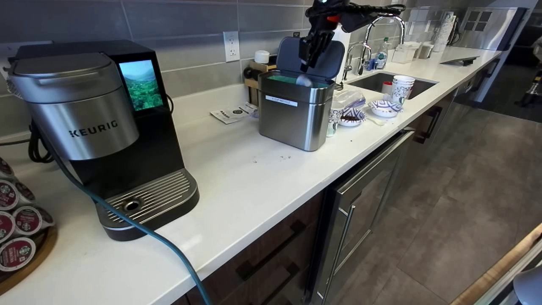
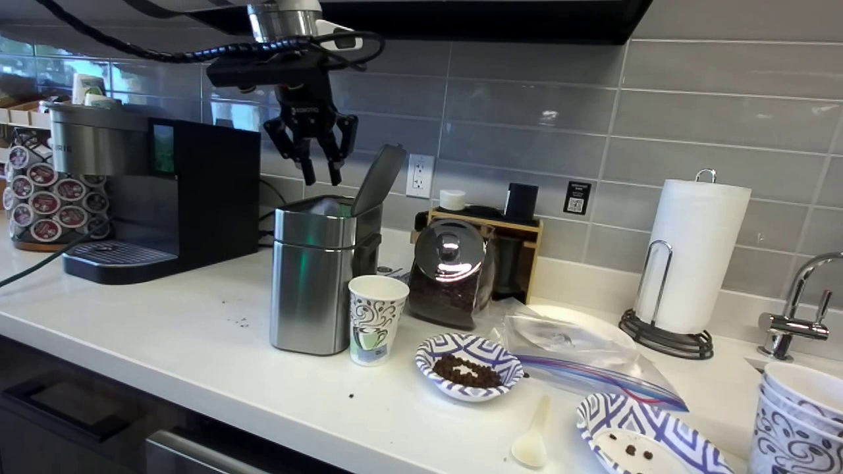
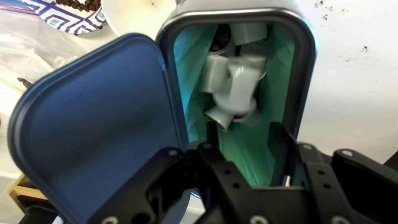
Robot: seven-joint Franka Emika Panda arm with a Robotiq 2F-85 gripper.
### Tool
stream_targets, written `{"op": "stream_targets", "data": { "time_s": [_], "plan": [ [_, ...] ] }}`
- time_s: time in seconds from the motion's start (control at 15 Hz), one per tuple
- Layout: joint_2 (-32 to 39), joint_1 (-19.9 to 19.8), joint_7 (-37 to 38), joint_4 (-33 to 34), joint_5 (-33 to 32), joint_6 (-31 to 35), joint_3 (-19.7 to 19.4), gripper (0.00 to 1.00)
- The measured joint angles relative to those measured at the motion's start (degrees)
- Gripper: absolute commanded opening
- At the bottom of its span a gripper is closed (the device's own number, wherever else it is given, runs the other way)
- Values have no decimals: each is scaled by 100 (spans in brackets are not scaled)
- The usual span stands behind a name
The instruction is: Open the silver bin and throw the coffee pod from the counter inside the bin then close it.
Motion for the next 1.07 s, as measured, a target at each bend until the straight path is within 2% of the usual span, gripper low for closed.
{"op": "stream_targets", "data": {
  "time_s": [0.2,0.6,0.87,1.07],
  "plan": [
    [2,-17,92,51,81,-143,-1,100],
    [-106,-31,466,201,407,-666,13,100],
    [-434,-34,542,197,589,-1071,29,100],
    [-762,-92,492,75,589,-1118,-22,100]
  ]
}}
